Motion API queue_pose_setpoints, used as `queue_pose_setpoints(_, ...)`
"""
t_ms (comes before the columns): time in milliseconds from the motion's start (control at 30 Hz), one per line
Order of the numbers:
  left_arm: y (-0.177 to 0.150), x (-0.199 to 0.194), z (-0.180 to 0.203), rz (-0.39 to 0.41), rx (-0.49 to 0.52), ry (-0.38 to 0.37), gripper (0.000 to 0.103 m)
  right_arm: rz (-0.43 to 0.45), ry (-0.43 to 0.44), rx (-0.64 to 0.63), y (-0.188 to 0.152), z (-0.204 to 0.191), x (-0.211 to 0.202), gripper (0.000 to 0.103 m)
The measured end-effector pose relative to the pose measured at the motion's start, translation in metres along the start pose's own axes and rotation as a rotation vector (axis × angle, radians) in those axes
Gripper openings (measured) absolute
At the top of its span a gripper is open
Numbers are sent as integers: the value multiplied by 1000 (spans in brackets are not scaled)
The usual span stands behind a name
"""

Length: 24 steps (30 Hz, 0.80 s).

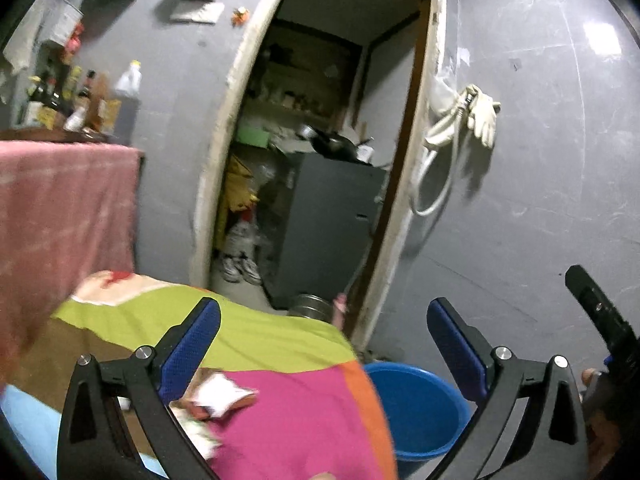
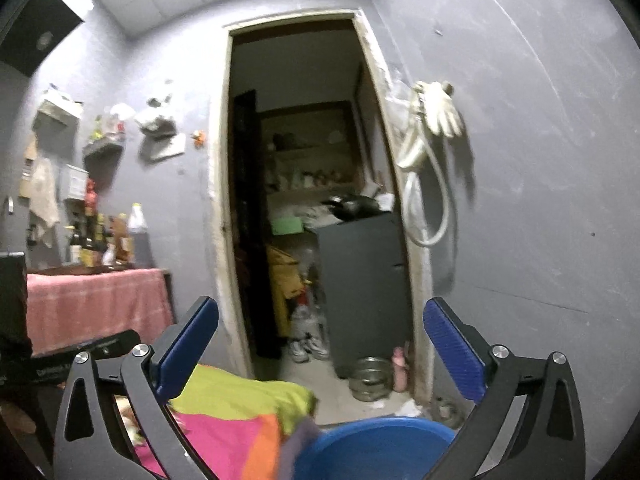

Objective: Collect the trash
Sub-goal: 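Grasp the small crumb with left tool while right tool grasps the printed box piece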

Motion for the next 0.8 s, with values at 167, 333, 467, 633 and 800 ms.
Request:
queue_pose_setpoints(167,-1,-36,-33,13,9,80,101,0,65,-8,-3,-44,-7,103)
queue_pose_setpoints(333,-9,-68,-79,13,44,181,101,-28,109,-25,-18,-85,-5,103)
queue_pose_setpoints(467,-21,-85,-120,-9,54,273,101,-70,138,-37,-38,-114,3,103)
queue_pose_setpoints(633,-47,-91,-157,-74,31,325,101,-152,184,-52,-67,-143,20,103)
queue_pose_setpoints(800,-73,-81,-181,-167,8,329,101,-229,210,-86,-93,-163,35,103)
Point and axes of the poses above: each gripper's, at about its wrist camera, not at the fingertips, and x roughly the way its jaws point, z to its right, y to its top, the point moved 7 cm from there along x, roughly the way its jaws point, and after that the axes turned 8 degrees about -y, right-handed, at the moved point
